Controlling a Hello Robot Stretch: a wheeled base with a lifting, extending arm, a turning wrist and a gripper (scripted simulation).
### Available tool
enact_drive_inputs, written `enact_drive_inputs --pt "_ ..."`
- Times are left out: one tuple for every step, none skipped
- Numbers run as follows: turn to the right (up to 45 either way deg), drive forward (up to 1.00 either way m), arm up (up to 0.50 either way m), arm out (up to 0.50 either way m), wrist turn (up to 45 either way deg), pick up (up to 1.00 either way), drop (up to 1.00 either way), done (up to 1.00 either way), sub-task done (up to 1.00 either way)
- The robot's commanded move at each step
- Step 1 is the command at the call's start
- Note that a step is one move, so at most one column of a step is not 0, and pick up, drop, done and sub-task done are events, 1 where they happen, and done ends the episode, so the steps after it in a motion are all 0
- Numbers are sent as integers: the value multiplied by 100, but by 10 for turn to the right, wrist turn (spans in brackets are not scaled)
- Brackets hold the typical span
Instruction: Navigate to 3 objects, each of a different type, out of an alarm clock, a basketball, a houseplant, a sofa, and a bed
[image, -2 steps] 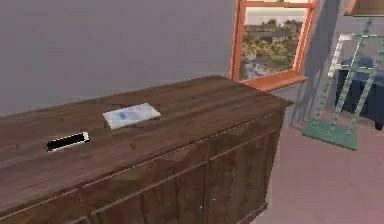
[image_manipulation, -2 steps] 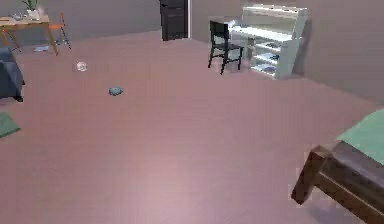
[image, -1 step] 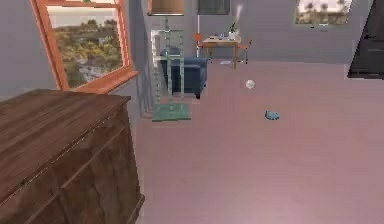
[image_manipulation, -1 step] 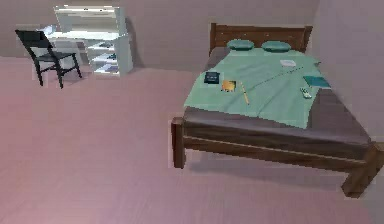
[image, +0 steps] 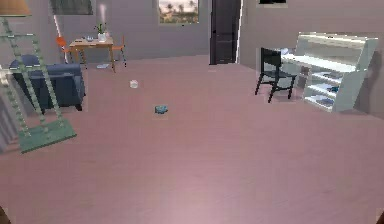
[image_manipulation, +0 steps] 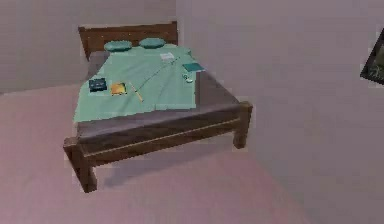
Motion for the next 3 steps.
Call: enact_drive_inputs --pt "0 100 0 0 0 0 0 0 0" --pt "0 100 0 0 0 0 0 0 0" --pt "0 30 0 0 0 0 0 0 0"
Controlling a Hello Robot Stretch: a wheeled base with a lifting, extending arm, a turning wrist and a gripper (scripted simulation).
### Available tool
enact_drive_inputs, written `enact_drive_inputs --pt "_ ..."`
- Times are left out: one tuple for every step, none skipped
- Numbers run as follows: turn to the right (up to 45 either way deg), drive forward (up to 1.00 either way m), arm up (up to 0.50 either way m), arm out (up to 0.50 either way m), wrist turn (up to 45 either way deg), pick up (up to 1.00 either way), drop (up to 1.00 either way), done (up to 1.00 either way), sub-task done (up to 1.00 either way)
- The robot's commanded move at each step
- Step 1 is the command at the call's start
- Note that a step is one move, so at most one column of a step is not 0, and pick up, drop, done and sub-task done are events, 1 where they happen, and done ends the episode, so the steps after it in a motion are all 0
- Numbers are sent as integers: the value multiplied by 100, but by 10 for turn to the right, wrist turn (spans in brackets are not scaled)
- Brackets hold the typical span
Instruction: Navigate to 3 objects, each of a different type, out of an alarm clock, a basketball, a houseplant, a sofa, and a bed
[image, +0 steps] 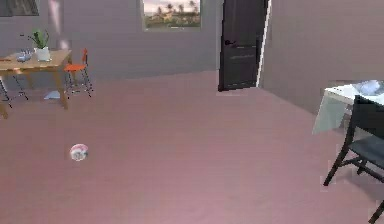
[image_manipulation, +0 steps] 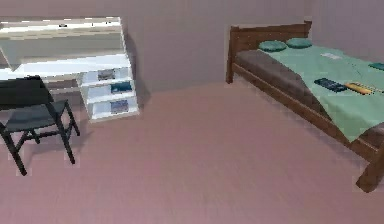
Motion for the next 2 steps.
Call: enact_drive_inputs --pt "0 100 0 0 0 0 0 0 0" --pt "-240 0 0 0 0 0 0 0 0"
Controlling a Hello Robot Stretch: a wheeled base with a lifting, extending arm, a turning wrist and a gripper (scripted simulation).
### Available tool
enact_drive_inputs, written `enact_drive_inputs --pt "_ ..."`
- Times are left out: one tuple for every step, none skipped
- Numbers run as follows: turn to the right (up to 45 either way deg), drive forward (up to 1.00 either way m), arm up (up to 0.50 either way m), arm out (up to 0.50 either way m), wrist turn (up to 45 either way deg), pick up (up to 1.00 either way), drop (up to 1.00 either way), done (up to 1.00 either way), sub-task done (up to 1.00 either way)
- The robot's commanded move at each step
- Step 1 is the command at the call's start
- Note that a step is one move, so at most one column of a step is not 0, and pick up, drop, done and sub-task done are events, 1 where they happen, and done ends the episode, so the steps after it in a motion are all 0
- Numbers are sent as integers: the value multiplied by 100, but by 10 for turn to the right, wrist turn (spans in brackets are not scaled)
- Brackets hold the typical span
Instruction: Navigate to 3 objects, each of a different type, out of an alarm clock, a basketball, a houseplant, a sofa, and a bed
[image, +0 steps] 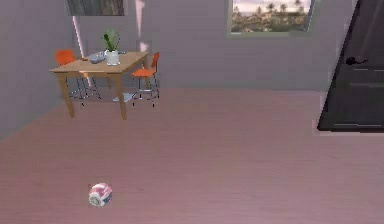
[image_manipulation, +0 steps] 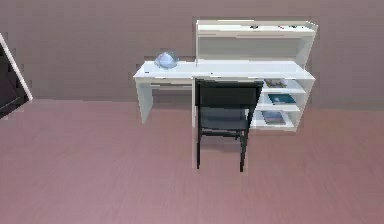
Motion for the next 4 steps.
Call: enact_drive_inputs --pt "0 5 0 0 0 0 0 0 0" --pt "0 100 0 0 0 0 0 0 0" --pt "-60 0 0 0 0 0 0 0 0" --pt "0 55 0 0 0 0 0 0 0"
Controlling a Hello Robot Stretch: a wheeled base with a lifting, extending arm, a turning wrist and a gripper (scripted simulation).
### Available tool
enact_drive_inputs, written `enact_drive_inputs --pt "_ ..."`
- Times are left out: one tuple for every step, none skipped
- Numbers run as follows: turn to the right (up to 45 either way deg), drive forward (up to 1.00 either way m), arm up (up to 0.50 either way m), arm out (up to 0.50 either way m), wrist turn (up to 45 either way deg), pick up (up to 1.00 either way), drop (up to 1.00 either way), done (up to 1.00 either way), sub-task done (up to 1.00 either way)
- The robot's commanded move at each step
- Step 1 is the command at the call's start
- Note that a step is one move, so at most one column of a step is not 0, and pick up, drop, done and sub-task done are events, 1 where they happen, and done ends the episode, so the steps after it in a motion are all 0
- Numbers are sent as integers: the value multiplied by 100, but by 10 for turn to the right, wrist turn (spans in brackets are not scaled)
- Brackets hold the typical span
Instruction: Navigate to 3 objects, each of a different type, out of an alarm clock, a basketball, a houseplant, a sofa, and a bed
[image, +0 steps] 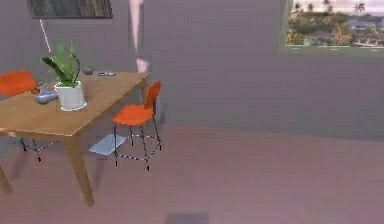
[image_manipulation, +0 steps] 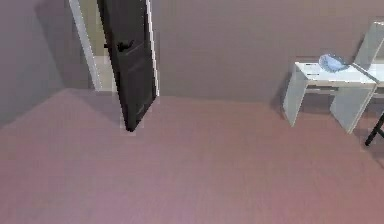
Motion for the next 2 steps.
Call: enact_drive_inputs --pt "-420 0 0 0 0 0 0 0 0" --pt "0 80 0 0 0 0 0 0 0"
